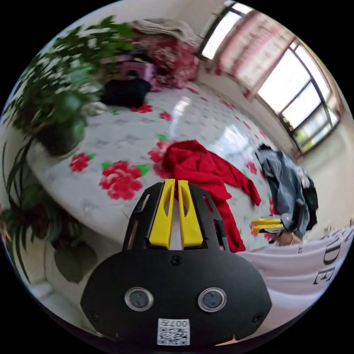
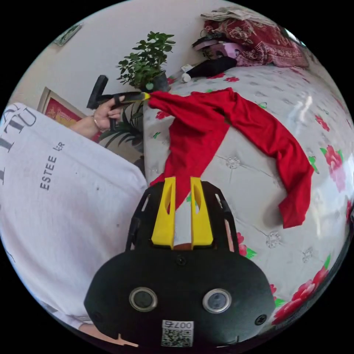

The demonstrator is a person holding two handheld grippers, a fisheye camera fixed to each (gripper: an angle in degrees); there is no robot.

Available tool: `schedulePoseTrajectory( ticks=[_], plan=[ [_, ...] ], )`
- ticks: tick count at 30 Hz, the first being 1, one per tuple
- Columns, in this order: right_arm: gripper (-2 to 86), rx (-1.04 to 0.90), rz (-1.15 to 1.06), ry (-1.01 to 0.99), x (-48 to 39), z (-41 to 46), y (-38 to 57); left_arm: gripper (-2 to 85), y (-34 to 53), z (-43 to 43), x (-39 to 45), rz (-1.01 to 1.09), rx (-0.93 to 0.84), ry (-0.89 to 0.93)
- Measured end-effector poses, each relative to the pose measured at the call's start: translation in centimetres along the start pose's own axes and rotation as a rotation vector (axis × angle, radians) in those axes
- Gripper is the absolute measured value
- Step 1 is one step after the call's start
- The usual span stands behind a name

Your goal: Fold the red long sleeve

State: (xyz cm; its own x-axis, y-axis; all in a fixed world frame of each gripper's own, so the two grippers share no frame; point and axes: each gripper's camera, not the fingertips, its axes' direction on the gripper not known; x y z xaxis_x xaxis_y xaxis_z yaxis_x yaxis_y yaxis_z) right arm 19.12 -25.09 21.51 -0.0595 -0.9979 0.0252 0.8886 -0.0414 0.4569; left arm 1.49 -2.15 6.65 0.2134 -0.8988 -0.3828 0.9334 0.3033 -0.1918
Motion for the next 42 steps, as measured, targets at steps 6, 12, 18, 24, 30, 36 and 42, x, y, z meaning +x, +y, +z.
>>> schedulePoseTrajectory(
  ticks=[6,12,18,24,30,36,42],
  plan=[
    [4.4,0.119,0.334,0.395,10.0,-3.2,0.3,-0.8,4.4,-5.0,-4.5,-0.297,0.057,-0.115],
    [2.9,-0.072,0.301,0.506,16.0,0.7,0.5,-1.0,2.5,-7.6,-2.4,-0.174,0.079,-0.145],
    [1.3,0.126,0.586,0.722,21.5,-9.8,4.7,-1.0,-2.2,-11.4,-2.3,-0.143,0.167,-0.128],
    [3.6,0.066,0.881,0.996,23.0,-15.6,12.5,-1.0,-5.0,-7.8,-1.3,-0.163,0.14,-0.072],
    [5.7,0.254,0.559,0.769,14.2,-9.7,8.8,-1.0,-9.4,-5.6,1.6,-0.106,0.14,-0.049],
    [7.8,0.083,0.264,0.541,11.3,2.5,-1.2,-1.0,-18.2,-10.9,6.4,0.056,0.316,0.055],
    [3.4,-0.106,0.277,0.533,15.7,9.3,-5.6,-0.9,-22.0,-10.9,11.3,0.182,0.349,0.048]
  ],
)
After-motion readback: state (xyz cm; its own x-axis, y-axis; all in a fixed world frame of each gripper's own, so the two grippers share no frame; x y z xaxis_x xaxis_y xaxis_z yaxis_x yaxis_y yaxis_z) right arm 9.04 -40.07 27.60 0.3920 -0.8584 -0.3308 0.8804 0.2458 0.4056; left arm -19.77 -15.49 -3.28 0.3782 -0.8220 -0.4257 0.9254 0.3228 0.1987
